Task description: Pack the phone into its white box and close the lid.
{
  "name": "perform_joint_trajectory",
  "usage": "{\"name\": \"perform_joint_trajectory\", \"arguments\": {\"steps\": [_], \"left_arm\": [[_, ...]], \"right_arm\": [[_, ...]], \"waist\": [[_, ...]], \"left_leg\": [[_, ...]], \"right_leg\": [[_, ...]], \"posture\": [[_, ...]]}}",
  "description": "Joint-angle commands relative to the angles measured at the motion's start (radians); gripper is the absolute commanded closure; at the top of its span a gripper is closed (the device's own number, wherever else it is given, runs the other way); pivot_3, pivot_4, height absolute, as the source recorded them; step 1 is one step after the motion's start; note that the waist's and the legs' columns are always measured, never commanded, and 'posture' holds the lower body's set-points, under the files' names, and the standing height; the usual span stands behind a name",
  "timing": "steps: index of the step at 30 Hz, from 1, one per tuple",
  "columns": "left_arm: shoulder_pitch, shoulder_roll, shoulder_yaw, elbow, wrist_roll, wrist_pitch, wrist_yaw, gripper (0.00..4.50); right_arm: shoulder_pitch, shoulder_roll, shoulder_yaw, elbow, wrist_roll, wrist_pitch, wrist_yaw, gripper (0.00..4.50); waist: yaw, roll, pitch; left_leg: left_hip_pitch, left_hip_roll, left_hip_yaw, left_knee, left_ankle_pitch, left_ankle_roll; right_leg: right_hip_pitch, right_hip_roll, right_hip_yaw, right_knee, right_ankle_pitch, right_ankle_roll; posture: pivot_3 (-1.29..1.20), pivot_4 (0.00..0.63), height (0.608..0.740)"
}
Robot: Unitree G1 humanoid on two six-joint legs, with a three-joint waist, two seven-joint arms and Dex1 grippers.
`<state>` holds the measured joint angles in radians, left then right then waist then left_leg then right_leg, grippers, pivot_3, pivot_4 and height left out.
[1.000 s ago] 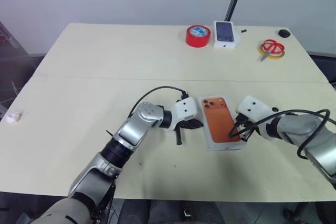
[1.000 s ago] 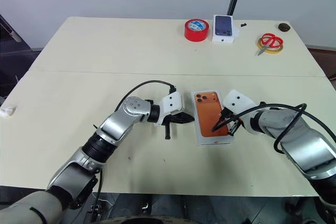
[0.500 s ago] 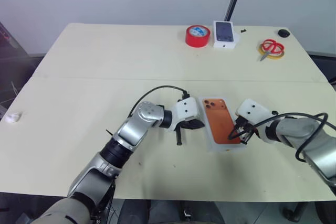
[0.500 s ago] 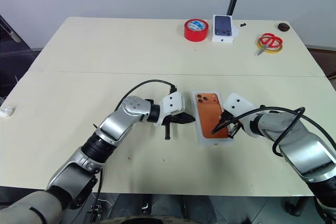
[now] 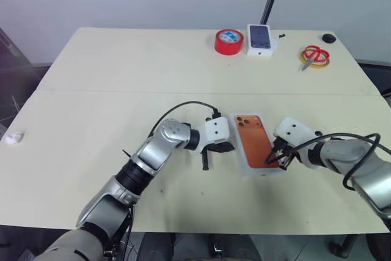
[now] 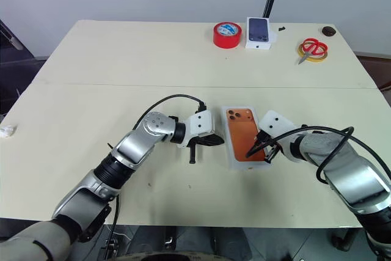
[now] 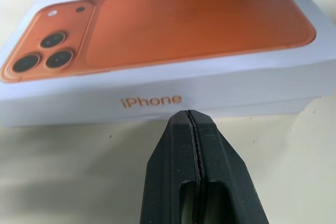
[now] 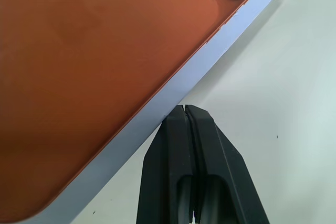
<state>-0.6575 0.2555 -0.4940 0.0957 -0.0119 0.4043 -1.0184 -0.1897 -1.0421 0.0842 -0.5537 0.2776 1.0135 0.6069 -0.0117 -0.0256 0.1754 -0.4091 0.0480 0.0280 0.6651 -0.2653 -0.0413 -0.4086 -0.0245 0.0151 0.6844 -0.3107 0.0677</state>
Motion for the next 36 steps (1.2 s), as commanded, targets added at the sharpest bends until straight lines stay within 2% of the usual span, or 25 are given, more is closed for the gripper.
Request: {"name": "perform_joint_trajectory", "arguments": {"steps": [1, 6, 12, 16, 19, 24, 30, 36], "left_arm": [[-0.028, -0.014, 0.079, -0.018, -0.051, 0.015, 0.021, 4.50], [-0.081, -0.058, 0.180, -0.009, -0.133, 0.071, 0.057, 4.50], [-0.112, -0.099, 0.119, 0.061, -0.080, 0.031, 0.087, 4.50], [-0.118, -0.119, 0.028, 0.153, -0.001, -0.021, 0.098, 4.50], [-0.107, -0.124, -0.014, 0.199, 0.039, -0.040, 0.100, 4.50], [-0.086, -0.109, 0.012, 0.184, 0.030, -0.029, 0.100, 4.50], [-0.151, -0.101, 0.244, 0.186, -0.058, -0.074, 0.232, 4.50], [-0.166, 0.086, 0.443, 0.164, -0.110, -0.079, 0.257, 4.50]], "right_arm": [[0.013, -0.043, -0.097, -0.036, 0.002, -0.051, 0.047, 4.46], [0.074, -0.081, -0.233, -0.065, 0.050, -0.095, 0.149, 4.46], [0.228, -0.066, -0.360, -0.144, 0.125, -0.131, 0.265, 4.46], [0.323, -0.054, -0.319, -0.192, 0.111, -0.143, 0.258, 4.46], [0.333, -0.039, -0.248, -0.180, 0.065, -0.139, 0.197, 4.46], [0.309, -0.023, -0.233, -0.183, 0.064, -0.129, 0.167, 4.46], [0.198, 0.042, -0.285, -0.123, 0.070, -0.161, 0.112, 4.46], [0.071, 0.120, -0.274, 0.033, 0.031, -0.292, 0.076, 4.46]], "waist": [[0.001, 0.000, 0.000], [0.004, 0.000, 0.000], [0.005, 0.000, 0.000], [0.001, 0.000, 0.000], [0.001, 0.000, 0.000], [0.000, 0.000, -0.002], [-0.003, 0.000, -0.002], [-0.004, 0.000, -0.002]], "left_leg": [[0.000, 0.000, 0.000, 0.000, 0.000, 0.000], [0.000, 0.000, 0.000, 0.001, 0.000, 0.000], [0.000, -0.001, 0.000, 0.001, 0.000, 0.000], [0.001, -0.001, 0.000, 0.001, 0.000, 0.000], [0.002, -0.001, 0.000, 0.001, 0.000, 0.000], [0.003, -0.001, 0.000, 0.001, 0.000, 0.000], [0.003, 0.000, 0.000, 0.001, 0.000, 0.000], [0.003, 0.000, 0.000, 0.000, 0.000, 0.000]], "right_leg": [[0.000, 0.000, 0.000, 0.000, 0.000, 0.000], [0.000, 0.000, 0.000, 0.000, 0.000, 0.000], [0.002, 0.000, 0.000, -0.001, 0.000, 0.001], [0.002, 0.000, 0.000, 0.000, 0.000, 0.001], [0.003, 0.000, 0.000, 0.000, 0.000, 0.000], [0.005, 0.000, 0.000, -0.001, 0.000, 0.000], [0.003, 0.000, 0.000, 0.000, 0.000, 0.000], [0.003, 0.000, 0.000, 0.000, 0.000, 0.001]], "posture": [[0.00, 0.150, 0.732], [0.00, 0.150, 0.732], [0.00, 0.150, 0.732], [0.00, 0.150, 0.732], [0.00, 0.150, 0.732], [0.00, 0.150, 0.732], [0.00, 0.150, 0.732], [0.00, 0.150, 0.732]]}}
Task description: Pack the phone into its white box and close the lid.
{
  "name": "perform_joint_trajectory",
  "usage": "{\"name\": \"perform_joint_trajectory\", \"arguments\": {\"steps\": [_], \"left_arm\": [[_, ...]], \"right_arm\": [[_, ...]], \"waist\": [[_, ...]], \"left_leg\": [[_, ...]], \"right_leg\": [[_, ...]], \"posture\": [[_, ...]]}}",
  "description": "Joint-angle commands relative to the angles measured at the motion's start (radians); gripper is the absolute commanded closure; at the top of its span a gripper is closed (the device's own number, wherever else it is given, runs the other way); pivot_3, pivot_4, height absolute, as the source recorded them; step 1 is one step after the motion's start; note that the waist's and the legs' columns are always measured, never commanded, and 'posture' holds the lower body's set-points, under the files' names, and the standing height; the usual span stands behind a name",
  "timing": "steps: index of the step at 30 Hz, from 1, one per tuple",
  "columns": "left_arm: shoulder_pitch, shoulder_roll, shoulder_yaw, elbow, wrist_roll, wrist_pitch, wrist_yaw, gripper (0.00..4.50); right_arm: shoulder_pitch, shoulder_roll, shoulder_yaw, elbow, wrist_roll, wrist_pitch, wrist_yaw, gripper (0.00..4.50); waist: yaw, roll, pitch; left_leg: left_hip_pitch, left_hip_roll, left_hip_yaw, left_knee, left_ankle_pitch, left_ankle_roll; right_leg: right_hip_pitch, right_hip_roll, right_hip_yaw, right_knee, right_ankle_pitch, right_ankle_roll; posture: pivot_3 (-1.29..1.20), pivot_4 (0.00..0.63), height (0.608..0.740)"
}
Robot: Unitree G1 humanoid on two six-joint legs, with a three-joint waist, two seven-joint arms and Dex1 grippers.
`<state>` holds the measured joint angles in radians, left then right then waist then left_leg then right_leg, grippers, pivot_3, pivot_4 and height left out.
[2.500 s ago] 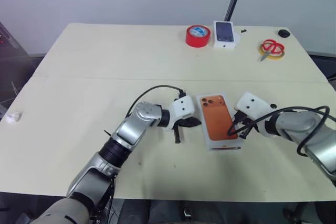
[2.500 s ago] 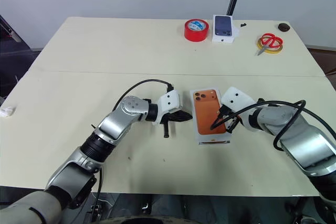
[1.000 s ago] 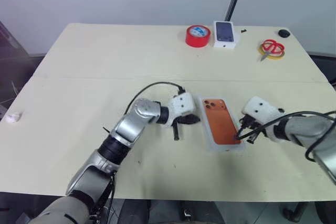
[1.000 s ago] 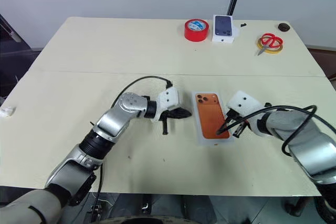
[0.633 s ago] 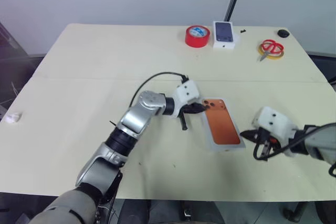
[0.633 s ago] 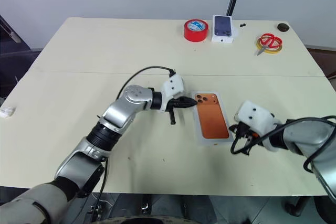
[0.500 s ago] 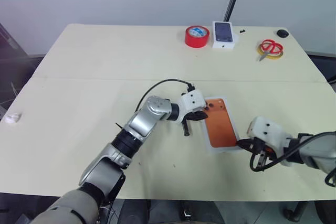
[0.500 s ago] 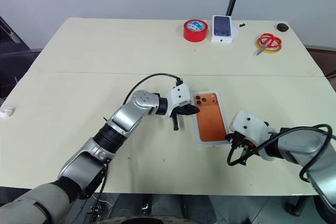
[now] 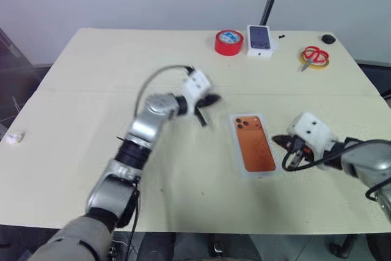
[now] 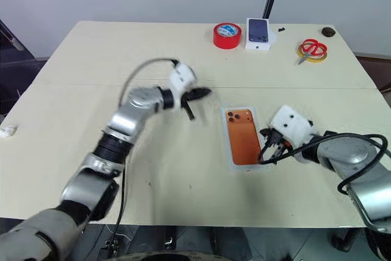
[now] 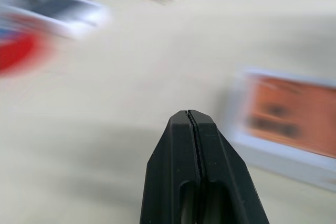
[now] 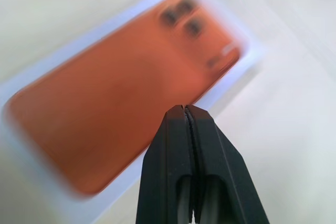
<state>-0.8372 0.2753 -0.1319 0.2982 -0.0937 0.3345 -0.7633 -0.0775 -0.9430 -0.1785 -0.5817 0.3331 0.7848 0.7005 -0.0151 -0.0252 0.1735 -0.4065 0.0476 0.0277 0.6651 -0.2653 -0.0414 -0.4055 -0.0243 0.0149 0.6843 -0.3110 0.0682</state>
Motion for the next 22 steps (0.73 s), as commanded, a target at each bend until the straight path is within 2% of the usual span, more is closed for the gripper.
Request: {"name": "perform_joint_trajectory", "arguments": {"steps": [1, 4, 9, 15, 22], "left_arm": [[0.034, 0.106, 0.101, -0.056, -0.032, 0.000, -0.003, 4.50], [0.168, 0.230, 0.204, -0.168, -0.091, 0.078, -0.024, 4.50], [0.407, 0.341, 0.327, -0.338, -0.171, 0.154, -0.034, 4.50], [0.631, 0.322, 0.418, -0.506, -0.232, 0.237, 0.060, 4.50], [0.675, 0.313, 0.444, -0.572, -0.283, 0.296, 0.131, 4.50]], "right_arm": [[-0.064, 0.032, -0.005, 0.105, -0.027, -0.086, -0.015, 4.46], [-0.155, 0.086, 0.020, 0.235, -0.014, -0.139, -0.002, 4.46], [-0.242, 0.159, 0.050, 0.318, 0.001, -0.151, -0.001, 4.46], [-0.268, 0.217, 0.080, 0.428, -0.018, -0.211, 0.007, 4.46], [-0.255, 0.257, 0.083, 0.455, -0.020, -0.252, 0.001, 4.46]], "waist": [[0.000, 0.000, 0.000], [-0.005, 0.001, 0.000], [0.006, 0.001, 0.000], [0.010, 0.001, 0.000], [0.002, 0.001, 0.000]], "left_leg": [[0.000, 0.000, 0.000, 0.000, 0.000, 0.000], [0.000, 0.001, 0.001, 0.000, 0.000, 0.000], [-0.001, 0.003, 0.001, 0.000, 0.000, -0.001], [-0.001, 0.002, 0.001, 0.000, 0.000, -0.001], [-0.001, 0.002, 0.001, 0.000, 0.000, -0.001]], "right_leg": [[0.000, 0.000, 0.000, 0.000, 0.000, 0.000], [0.000, 0.000, 0.000, 0.000, 0.000, 0.000], [-0.001, -0.002, 0.000, 0.001, 0.000, 0.000], [0.000, -0.005, -0.001, 0.000, 0.000, 0.000], [-0.001, -0.004, 0.000, 0.000, 0.000, 0.000]], "posture": [[0.00, 0.150, 0.732], [0.00, 0.150, 0.732], [0.00, 0.150, 0.732], [0.00, 0.150, 0.732], [0.00, 0.150, 0.732]]}}
